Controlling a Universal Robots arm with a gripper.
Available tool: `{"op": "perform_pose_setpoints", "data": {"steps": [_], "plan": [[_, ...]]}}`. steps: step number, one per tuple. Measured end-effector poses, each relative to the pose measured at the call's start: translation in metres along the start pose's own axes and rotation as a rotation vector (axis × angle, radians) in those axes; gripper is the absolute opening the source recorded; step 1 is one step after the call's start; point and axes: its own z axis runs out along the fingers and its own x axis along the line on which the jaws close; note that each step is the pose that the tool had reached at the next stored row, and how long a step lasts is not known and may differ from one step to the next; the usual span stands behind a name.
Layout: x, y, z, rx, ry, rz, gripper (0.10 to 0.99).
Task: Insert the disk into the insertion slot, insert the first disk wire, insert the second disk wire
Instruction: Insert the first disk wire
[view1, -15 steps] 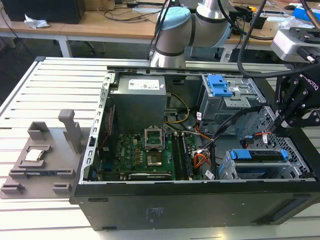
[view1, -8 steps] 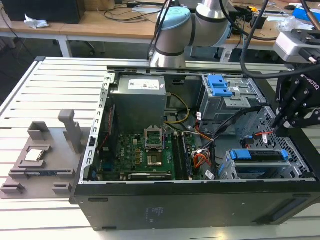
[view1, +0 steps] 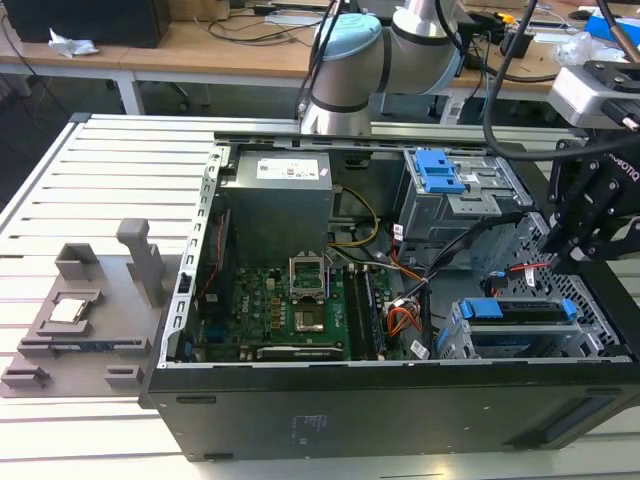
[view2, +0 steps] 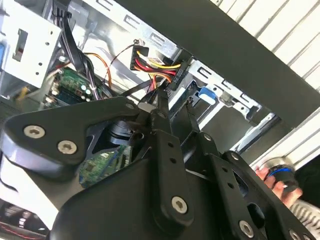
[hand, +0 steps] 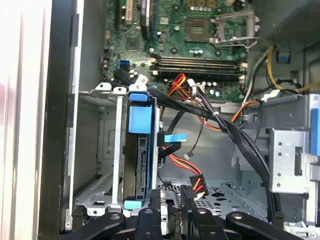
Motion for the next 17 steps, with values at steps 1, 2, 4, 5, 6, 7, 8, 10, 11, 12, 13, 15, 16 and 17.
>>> {"op": "perform_pose_setpoints", "data": {"steps": [1, 2, 4, 5, 6, 7, 8, 10, 11, 12, 13, 15, 16, 17], "plan": [[-0.0012, -0.0011, 0.0027, 0.0, 0.0071, -0.033, 0.302], [-0.003, -0.0021, 0.0037, 0.0, 0.0108, -0.034, 0.302], [-0.0065, -0.0044, 0.0059, -0.001, 0.0211, -0.039, 0.302], [-0.0083, -0.0068, 0.0073, -0.002, 0.029, -0.044, 0.302], [-0.0095, -0.009, 0.0083, -0.002, 0.0333, -0.048, 0.302], [-0.0102, -0.0103, 0.0088, -0.002, 0.0346, -0.05, 0.302], [-0.0106, -0.012, 0.0092, -0.002, 0.0363, -0.051, 0.302], [-0.0105, -0.0147, 0.0096, -0.003, 0.0397, -0.053, 0.302], [-0.0104, -0.0169, 0.0102, -0.003, 0.0417, -0.054, 0.302], [-0.0103, -0.0183, 0.0117, -0.003, 0.0423, -0.055, 0.302], [-0.0103, -0.0186, 0.0122, -0.003, 0.0441, -0.055, 0.302], [-0.0102, -0.0186, 0.0122, -0.003, 0.0467, -0.055, 0.302], [-0.0103, -0.0186, 0.0122, -0.004, 0.0475, -0.055, 0.22], [-0.0103, -0.0186, 0.0122, -0.004, 0.0488, -0.055, 0.169]]}}
